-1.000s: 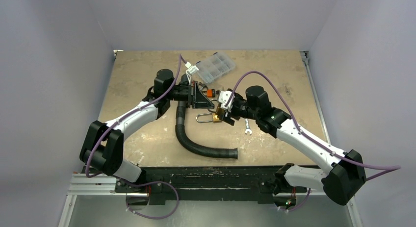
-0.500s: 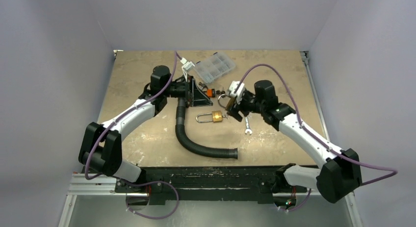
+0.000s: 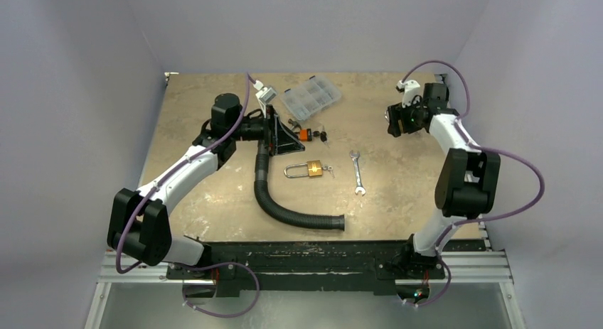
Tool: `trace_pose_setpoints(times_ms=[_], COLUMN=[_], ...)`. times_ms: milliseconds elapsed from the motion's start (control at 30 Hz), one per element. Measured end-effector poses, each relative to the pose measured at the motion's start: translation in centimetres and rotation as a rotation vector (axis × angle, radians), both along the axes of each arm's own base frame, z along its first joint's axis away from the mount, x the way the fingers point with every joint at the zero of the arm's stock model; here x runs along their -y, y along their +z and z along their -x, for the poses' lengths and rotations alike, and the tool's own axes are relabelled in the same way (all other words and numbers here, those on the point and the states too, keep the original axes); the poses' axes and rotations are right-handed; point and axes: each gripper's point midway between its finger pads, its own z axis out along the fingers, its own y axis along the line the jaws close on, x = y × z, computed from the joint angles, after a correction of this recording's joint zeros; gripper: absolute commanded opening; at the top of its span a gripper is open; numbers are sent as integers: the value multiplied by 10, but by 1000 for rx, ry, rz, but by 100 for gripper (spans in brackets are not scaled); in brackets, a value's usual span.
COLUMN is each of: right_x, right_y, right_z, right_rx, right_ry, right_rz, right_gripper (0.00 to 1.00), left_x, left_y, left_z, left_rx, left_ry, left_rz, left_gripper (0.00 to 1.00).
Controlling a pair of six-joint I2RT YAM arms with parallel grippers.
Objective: Lock with the key
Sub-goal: Place the lock at the center of the board.
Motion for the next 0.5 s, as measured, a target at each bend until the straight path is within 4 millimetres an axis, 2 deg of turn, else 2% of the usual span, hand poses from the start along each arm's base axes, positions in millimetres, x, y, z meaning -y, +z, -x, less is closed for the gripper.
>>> trace_pose_setpoints(times_ms=[100,200,367,500], right_x=[17,25,27,31], right_y=[-15,-32,-60,-75], right_z=[-14,-25,-28,-26], right_rx=[-38,-74,-142,-179], right_ry=[-55,-87,-126,-162], right_rz=[22,37,32,42], right_gripper=[42,42,42,45], left_x=[0,0,-1,-1], left_y=[-1,0,2,2], left_z=[0,0,1,1], left_rx=[-2,5,18,19], left_ry=[0,0,1,1], left_rz=[-3,-4,-3,-3], left_gripper=[87,87,87,87])
